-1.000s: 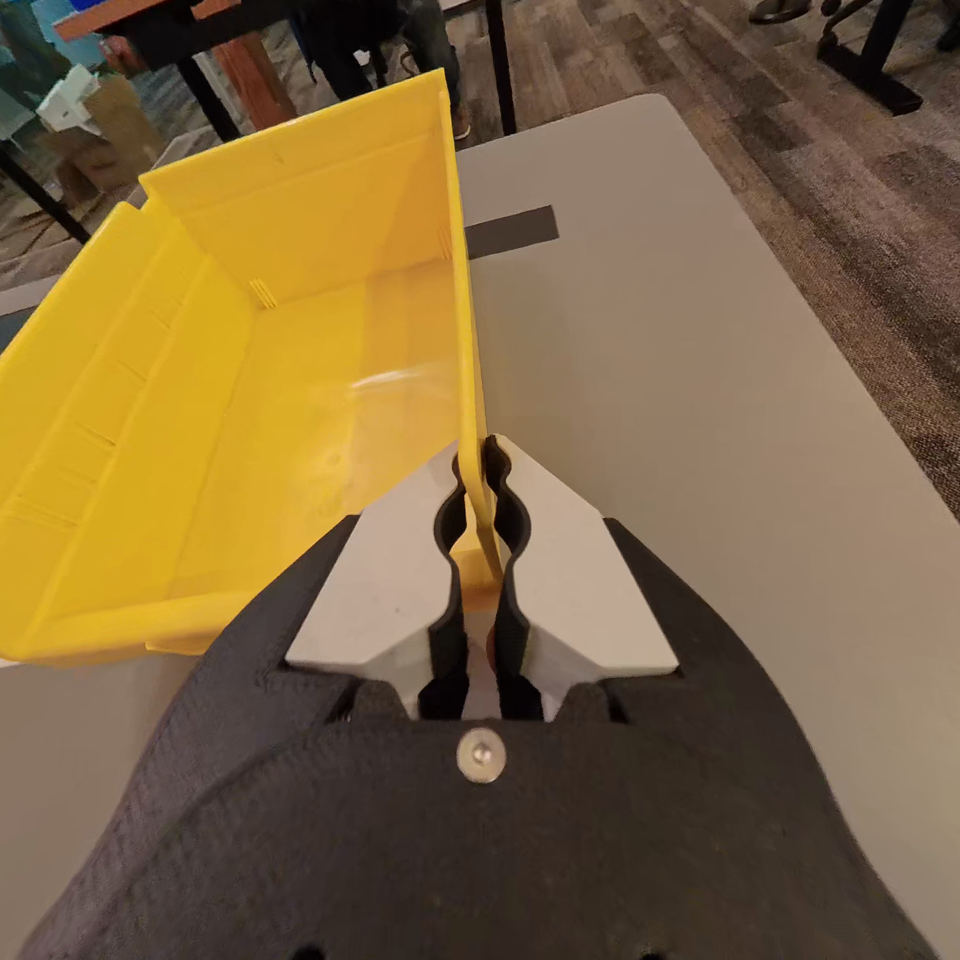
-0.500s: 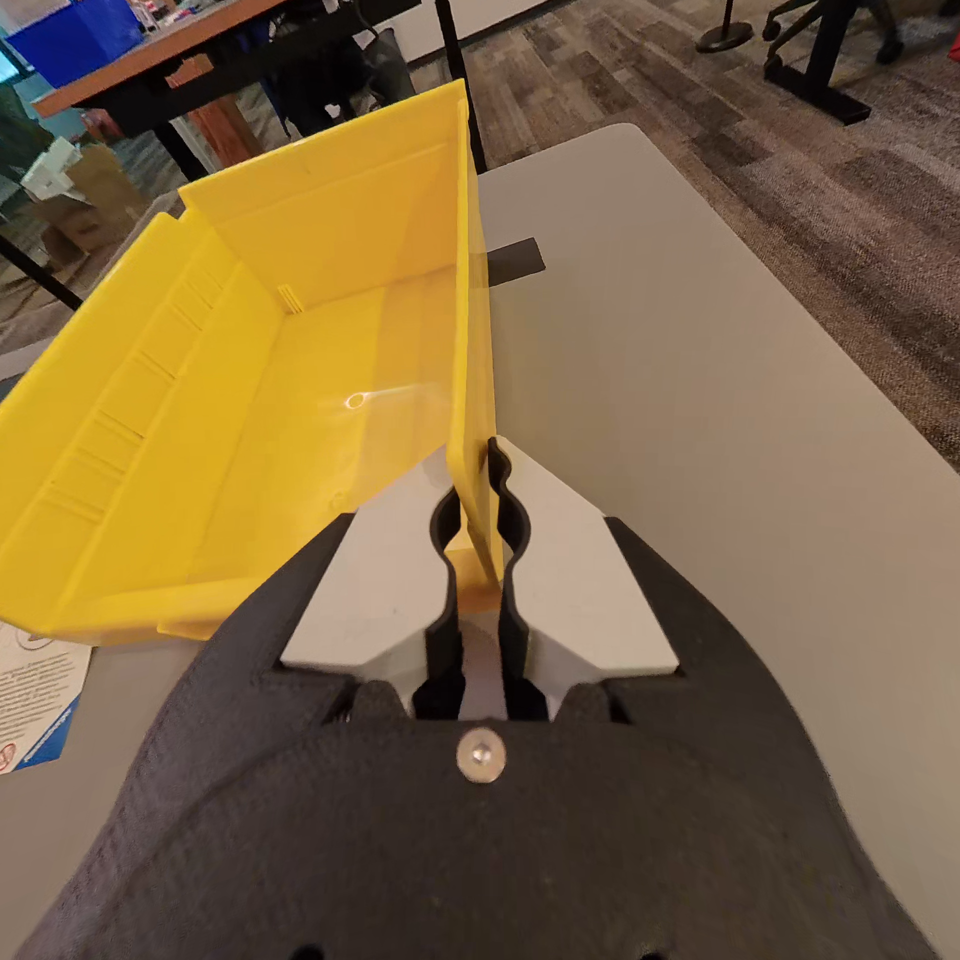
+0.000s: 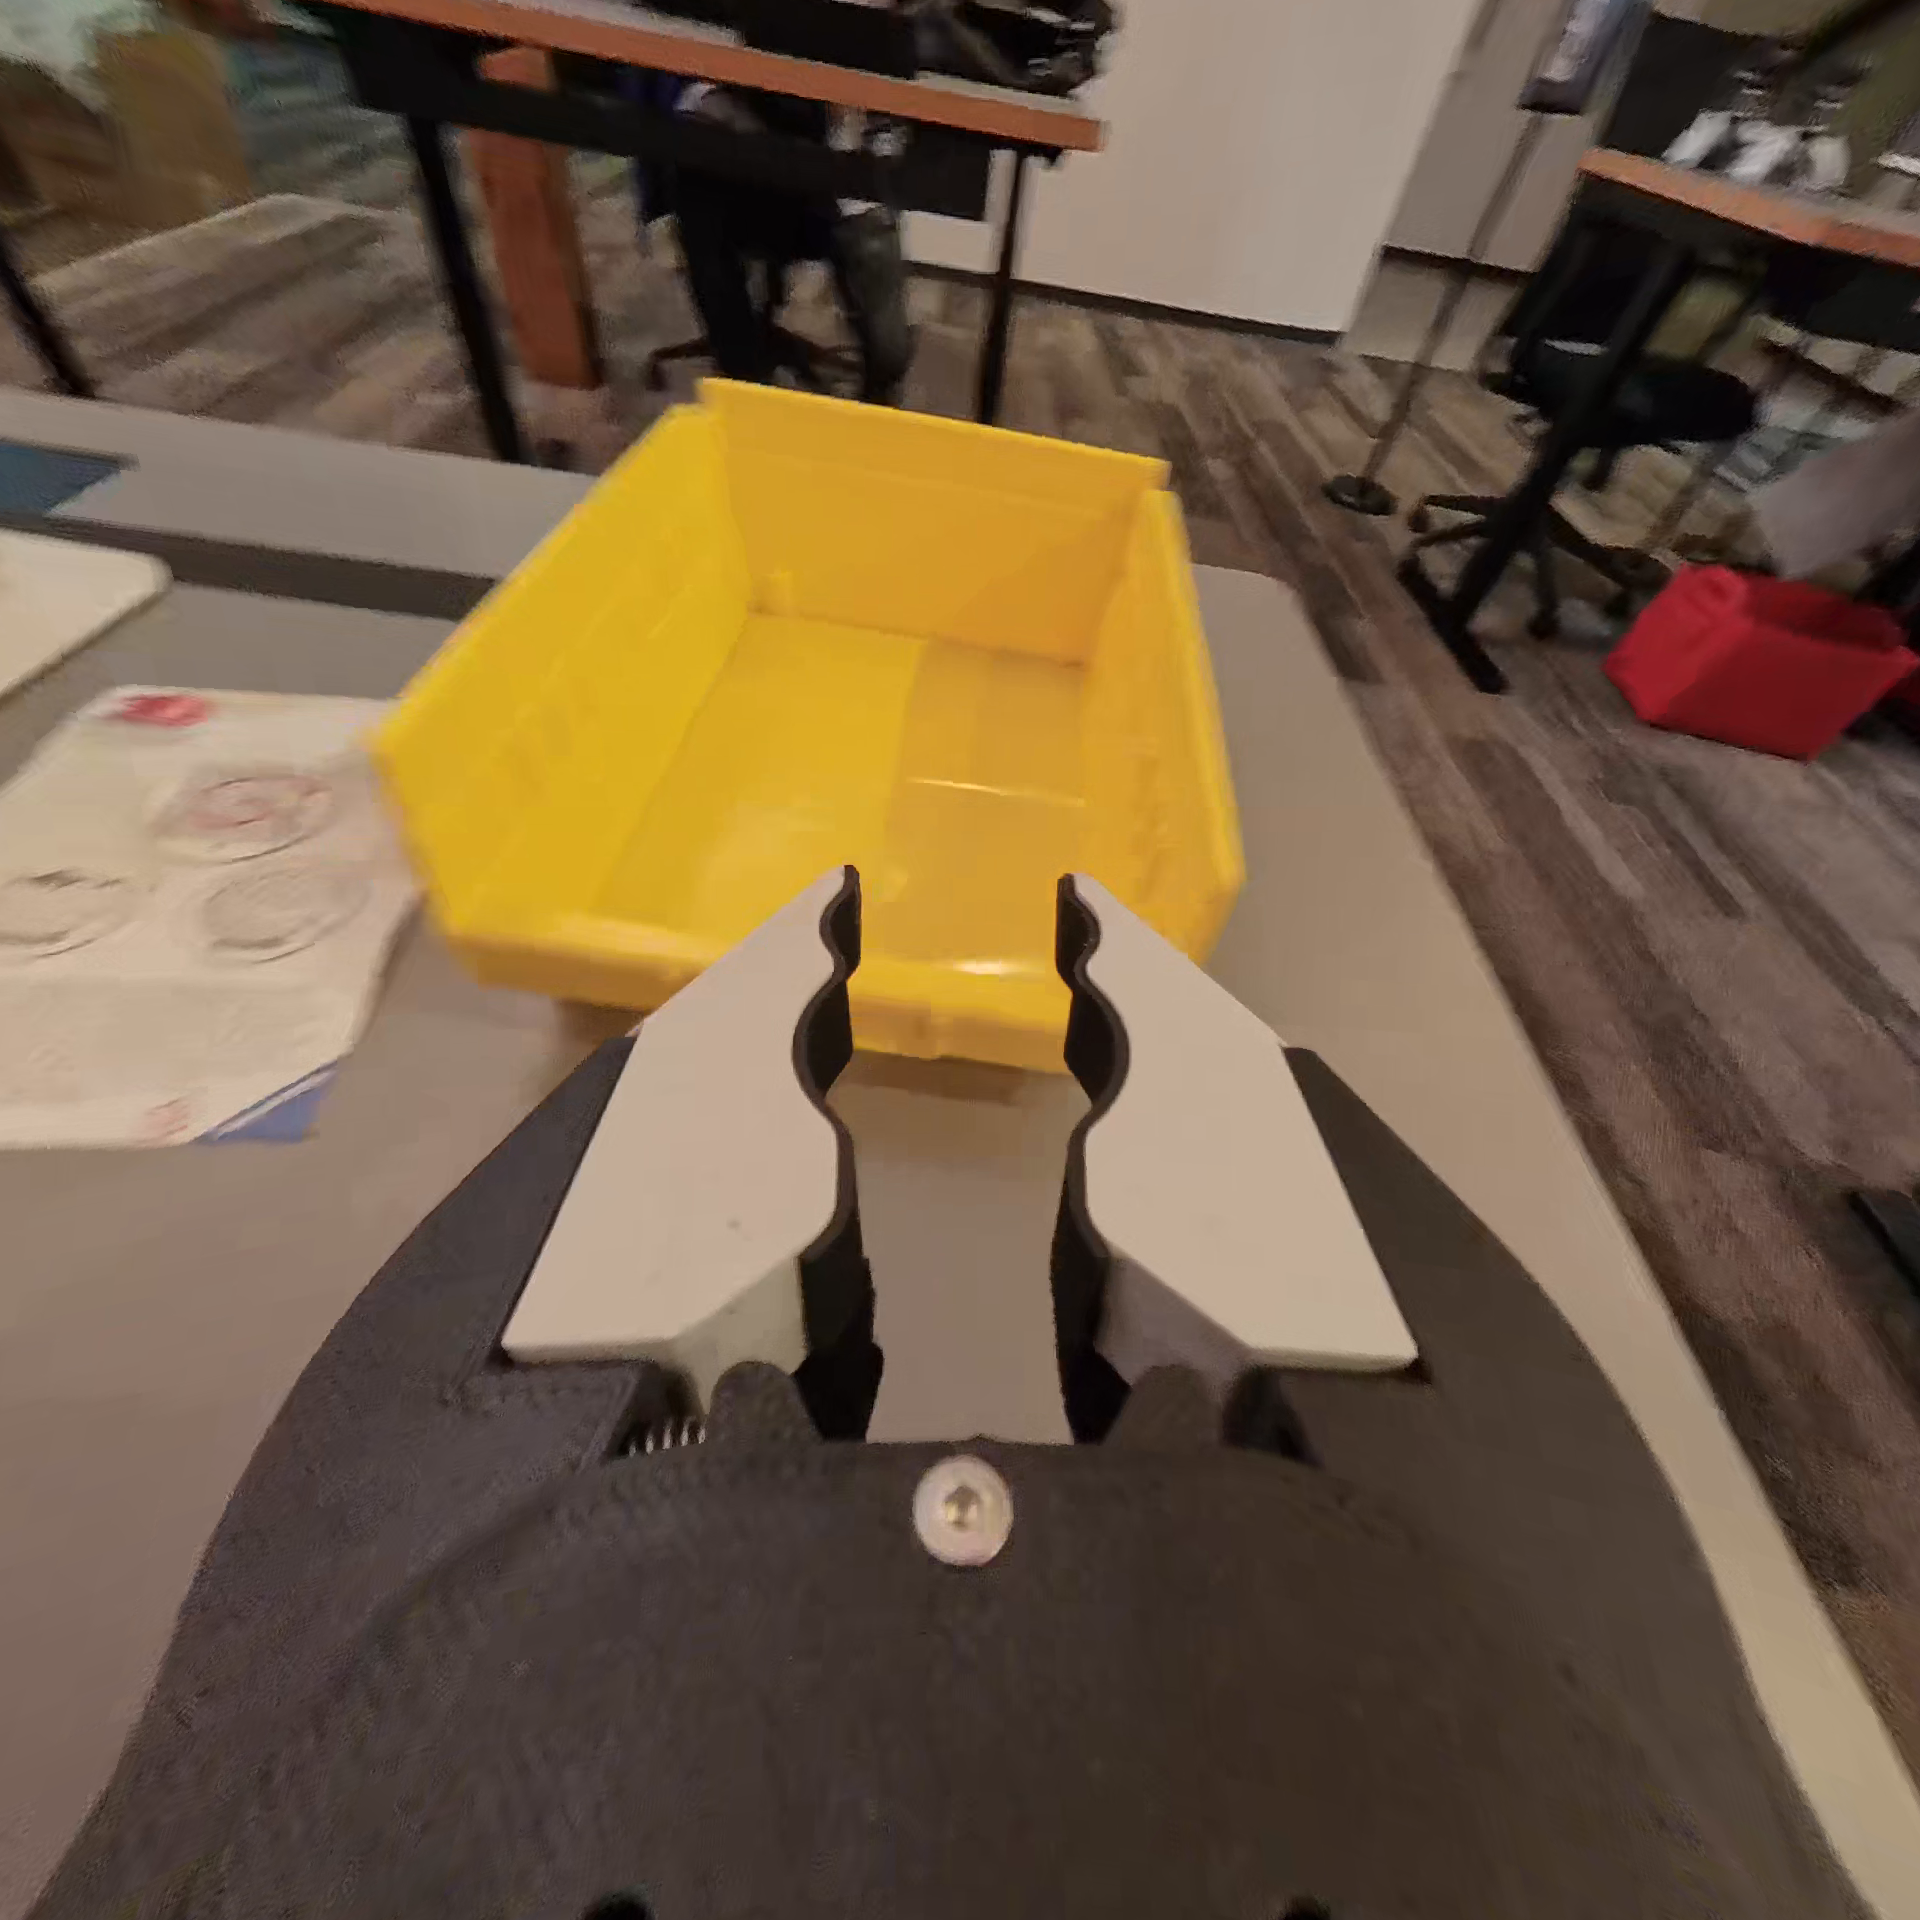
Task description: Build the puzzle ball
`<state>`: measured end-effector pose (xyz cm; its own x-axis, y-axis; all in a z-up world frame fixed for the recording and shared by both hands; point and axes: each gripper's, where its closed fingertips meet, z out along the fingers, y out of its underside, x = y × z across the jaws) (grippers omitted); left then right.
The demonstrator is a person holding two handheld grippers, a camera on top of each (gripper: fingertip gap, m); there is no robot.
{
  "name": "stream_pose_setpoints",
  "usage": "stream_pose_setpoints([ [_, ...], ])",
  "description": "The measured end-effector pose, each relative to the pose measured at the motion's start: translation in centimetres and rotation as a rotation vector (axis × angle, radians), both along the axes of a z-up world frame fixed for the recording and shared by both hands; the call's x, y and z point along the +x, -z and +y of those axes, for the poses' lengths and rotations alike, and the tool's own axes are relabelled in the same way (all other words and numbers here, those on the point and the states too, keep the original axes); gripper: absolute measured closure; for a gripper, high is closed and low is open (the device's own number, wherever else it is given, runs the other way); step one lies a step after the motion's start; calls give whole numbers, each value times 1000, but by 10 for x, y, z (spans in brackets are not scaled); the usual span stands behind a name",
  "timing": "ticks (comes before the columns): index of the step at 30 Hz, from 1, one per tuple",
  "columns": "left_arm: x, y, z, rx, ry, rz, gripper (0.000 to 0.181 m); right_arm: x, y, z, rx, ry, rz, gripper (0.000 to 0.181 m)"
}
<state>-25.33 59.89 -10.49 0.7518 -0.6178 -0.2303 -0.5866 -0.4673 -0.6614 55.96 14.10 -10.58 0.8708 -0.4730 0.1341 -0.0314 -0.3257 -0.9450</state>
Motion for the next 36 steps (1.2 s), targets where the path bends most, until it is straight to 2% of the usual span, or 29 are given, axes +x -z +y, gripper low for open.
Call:
stream_pose_setpoints([
  [4, -46, 54, -33, -173, -62, -52, 104, -73, 3, 25, -31, -202, 42, 145],
  [7, -50, 90, -55, -313, -24, -74, 113, -123, 11, 44, -56, -330, 83, 144],
  [8, -41, 88, -58, -318, -14, -154, 117, -138, 14, 50, -75, -367, 77, 144],
  [10, -28, 90, -72, -365, 32, -192, 125, -170, 19, 61, -95, -451, 98, 144],
  [12, -20, 90, -83, -361, 48, -156, 133, -204, 23, 72, -123, -535, 94, 146],
  [14, -3, 91, -102, -382, 85, -164, 133, -245, 28, 83, -158, -636, 96, 146],
  [16, 13, 90, -113, -335, 38, -166, 133, -295, 32, 93, -184, -758, 96, 148],
  [21, 80, 91, -168, -316, -55, -281, 133, -444, 49, 93, -279, -1104, 44, 126],
  [24, 123, 90, -195, -275, -102, -286, 133, -507, 67, 78, -334, -1241, -3, 106],
  [26, 160, 89, -217, -292, -54, -304, 134, -513, 77, 77, -368, -1225, -105, 96],
  [29, 211, 87, -238, -299, -8, -332, 143, -491, 84, 79, -417, -1181, -151, 93],
  [30, 225, 84, -237, -267, 13, -319, 143, -479, 88, 80, -443, -1152, -166, 100],
  [32, 258, 82, -242, -329, 62, -379, 134, -446, 100, 83, -496, -1077, -234, 121],
  [33, 274, 81, -243, -366, 97, -398, 127, -429, 103, 85, -504, -1035, -236, 125],
  [36, 307, 64, -243, -389, 208, -503, 129, -398, 99, 85, -473, -987, -124, 132],
])
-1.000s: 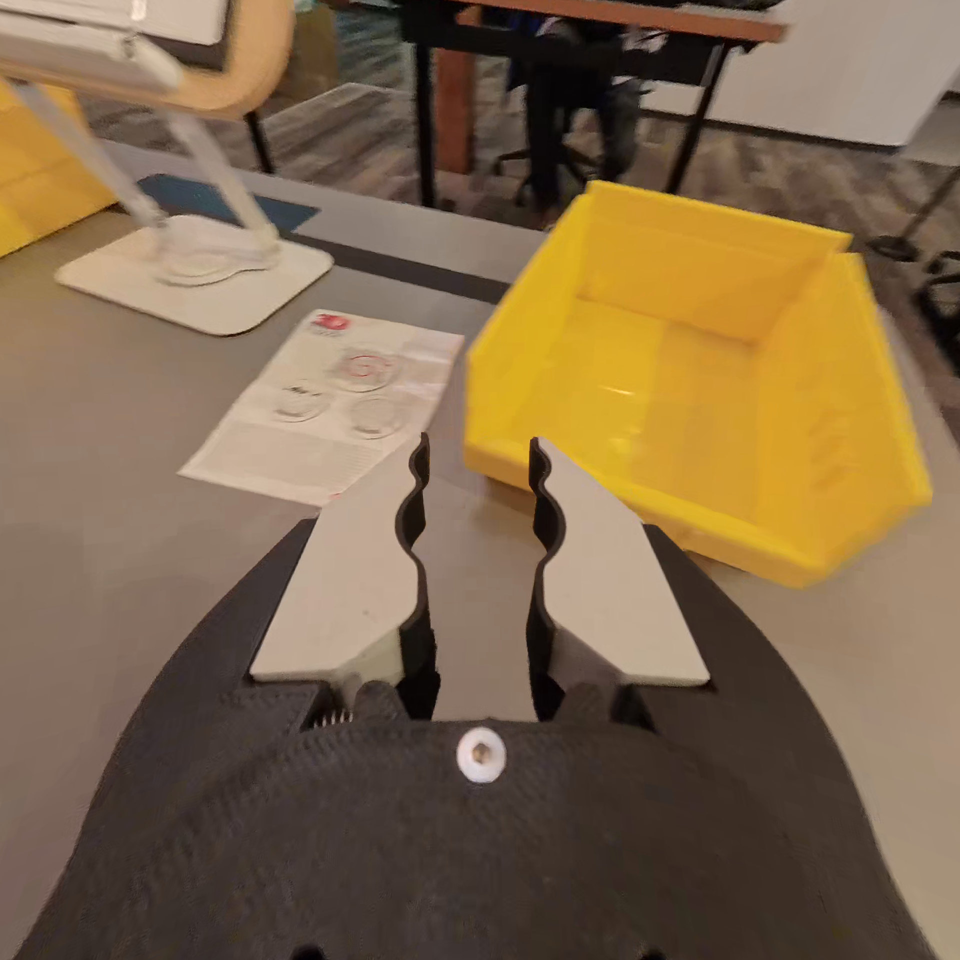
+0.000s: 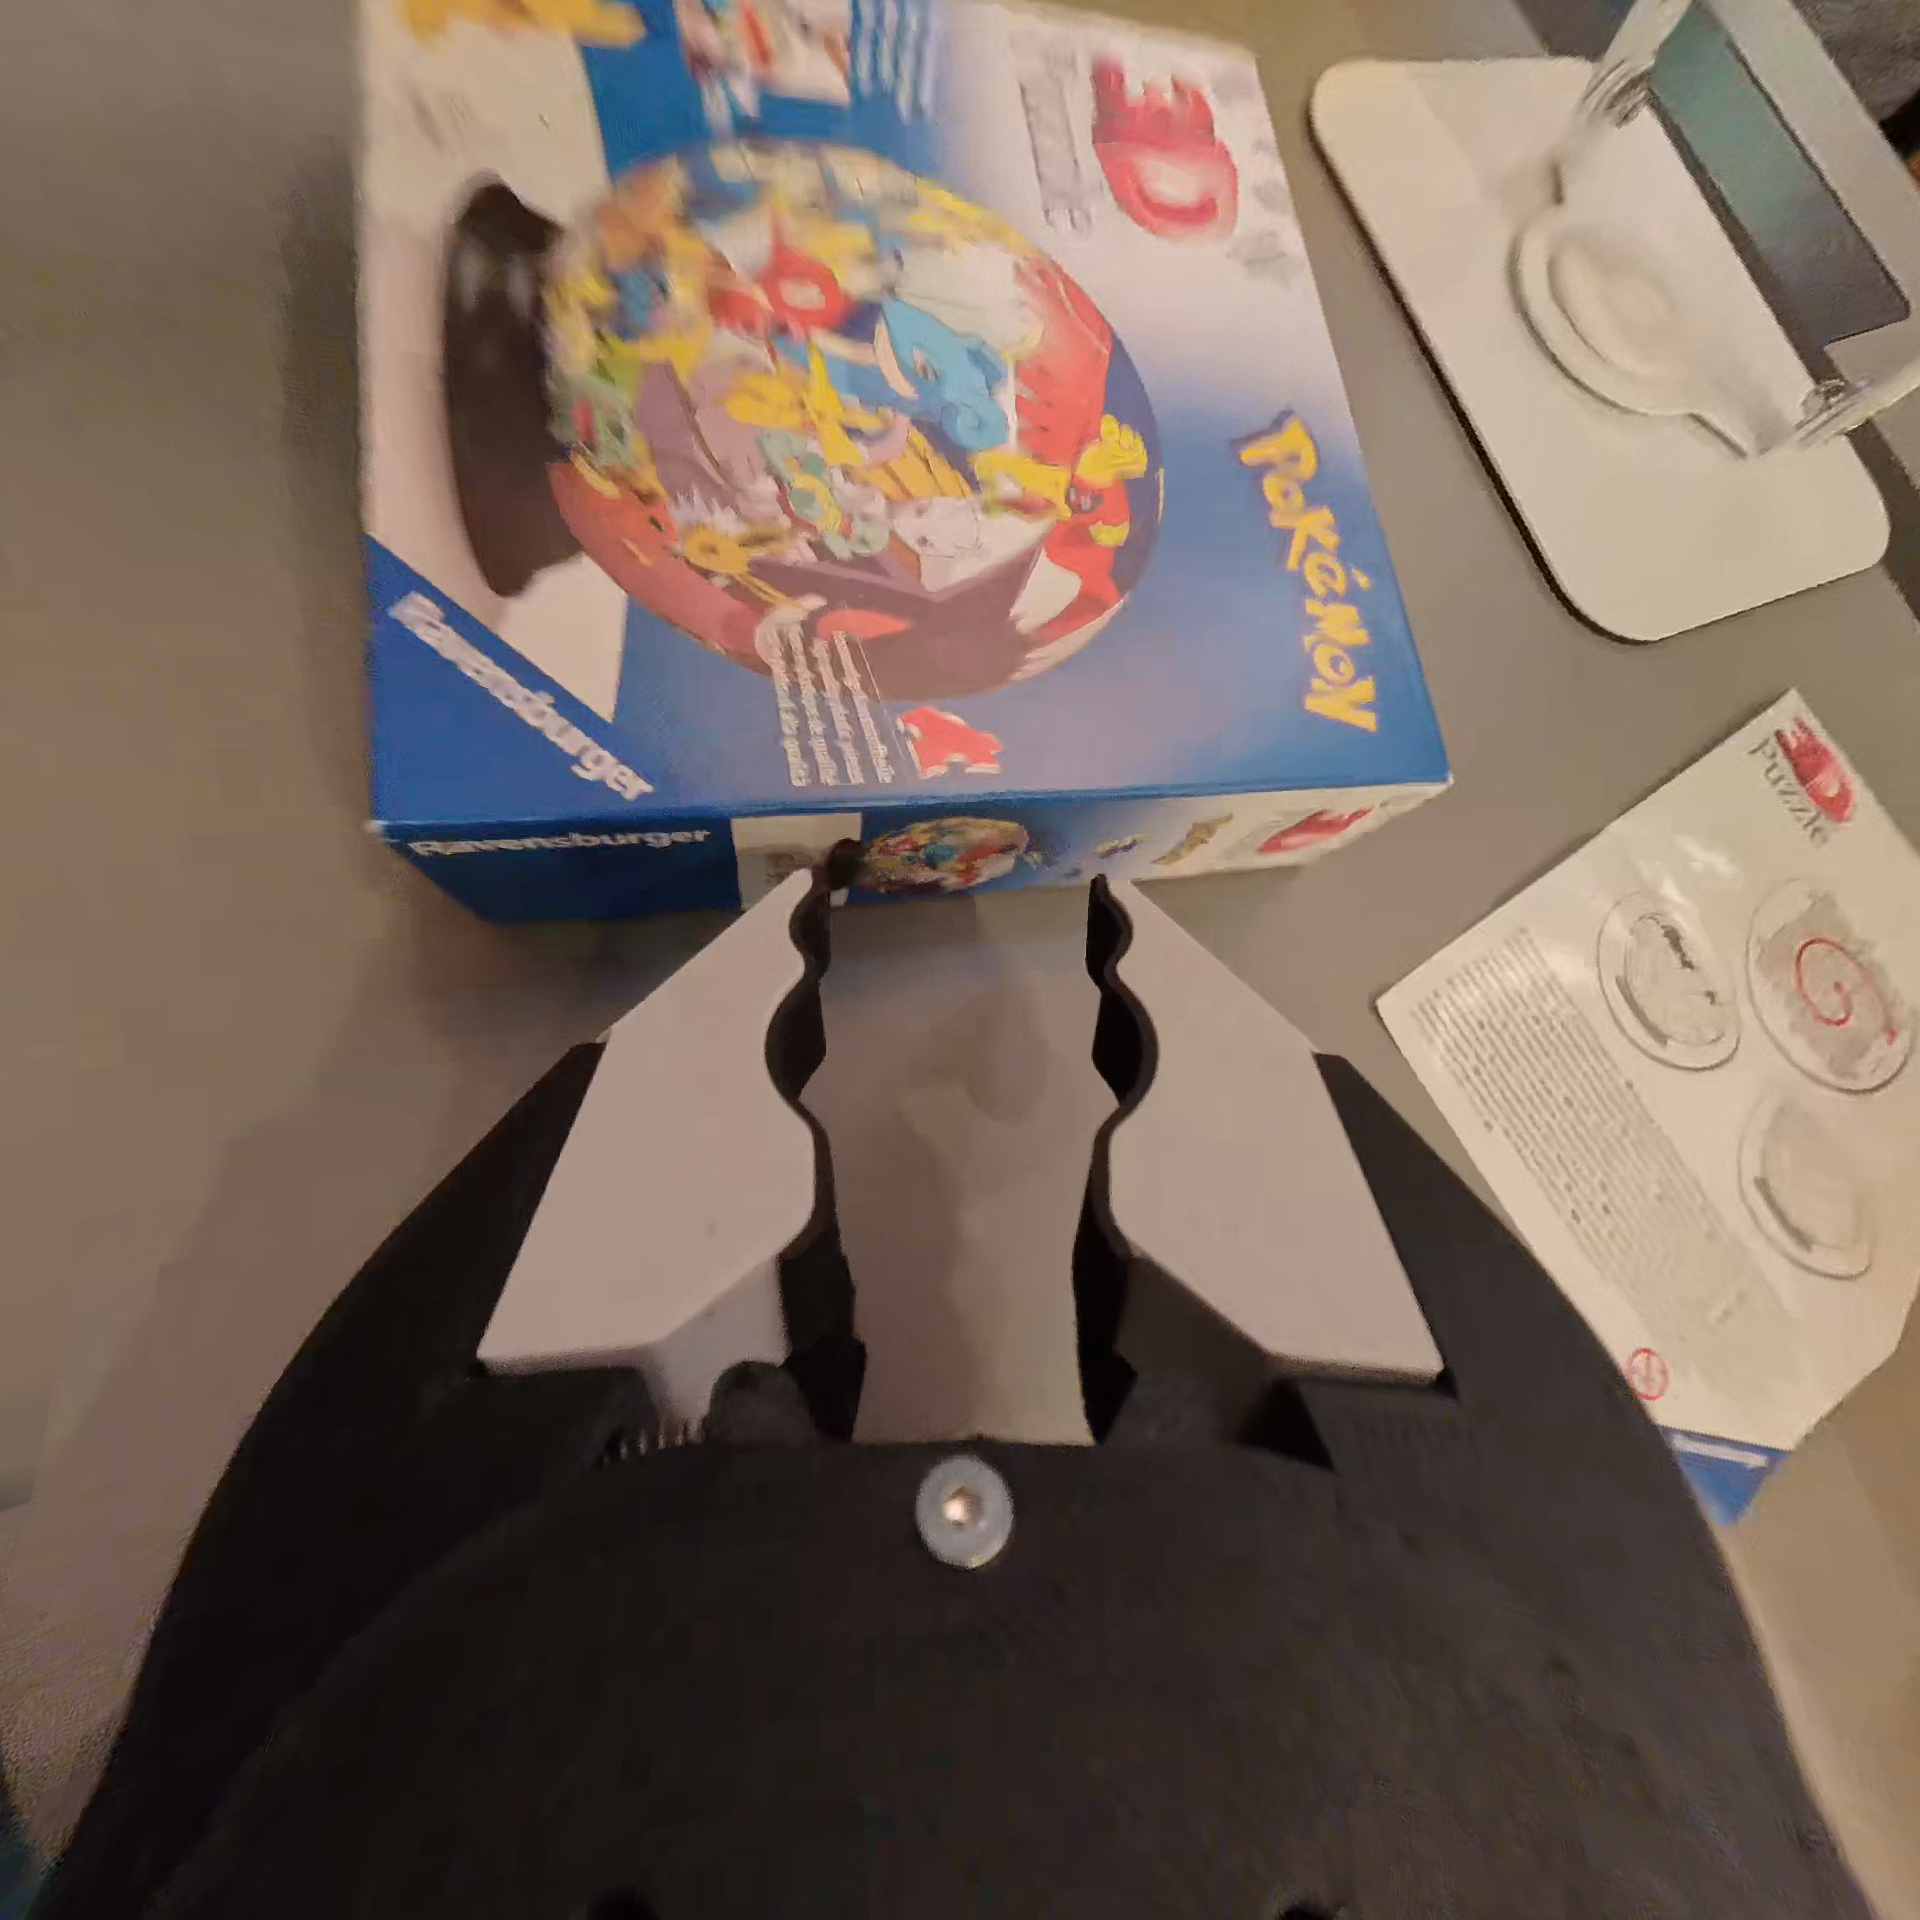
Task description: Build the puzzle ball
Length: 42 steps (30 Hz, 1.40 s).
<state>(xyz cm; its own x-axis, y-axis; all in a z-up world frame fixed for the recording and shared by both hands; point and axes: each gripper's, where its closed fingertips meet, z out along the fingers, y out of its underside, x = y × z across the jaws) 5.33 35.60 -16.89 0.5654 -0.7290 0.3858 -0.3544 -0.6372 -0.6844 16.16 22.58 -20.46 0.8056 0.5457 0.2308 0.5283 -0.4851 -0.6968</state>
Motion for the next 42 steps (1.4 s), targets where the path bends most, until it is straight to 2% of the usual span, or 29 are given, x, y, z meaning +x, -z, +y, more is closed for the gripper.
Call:
stream_pose_setpoints([
  [2, -2, -8, -10, -1, 63, -24, 122, 0, -11, -10, -21, -8, 130, 125],
  [5, -21, 4, -18, 50, 133, 46, 122, -13, -21, -22, -99, 16, 452, 113],
  [7, -19, 16, -27, -4, 179, 36, 125, -12, -11, -11, -120, 79, 512, 109],
  [9, -17, 29, -28, 11, 188, 81, 123, -15, -8, 4, -106, 117, 537, 103],
  [12, -13, 32, -23, -24, 145, 32, 120, -9, -9, 25, -80, 174, 522, 101],
  [17, 1, 27, -11, 60, 95, 18, 121, 13, -17, 58, 5, 226, 497, 110],
  [22, 15, 20, 17, 137, 18, -20, 121, 31, -27, 99, 52, 242, 440, 112],
  [24, 20, 18, 32, 168, 3, -8, 121, 39, -27, 119, 49, 244, 423, 112],
  [30, 29, 27, 69, 102, -63, 44, 119, 49, -15, 163, -58, 254, 446, 113],
  [34, 30, 27, 81, 120, -60, 58, 115, 47, -11, 171, -96, 243, 468, 112],
  [38, 26, -2, 77, 262, -57, -8, 116, 56, -30, 158, -22, 234, 418, 118],
  [42, -2, -24, 68, 402, -51, 12, 116, 101, -29, 125, 35, 290, 172, 120],
])
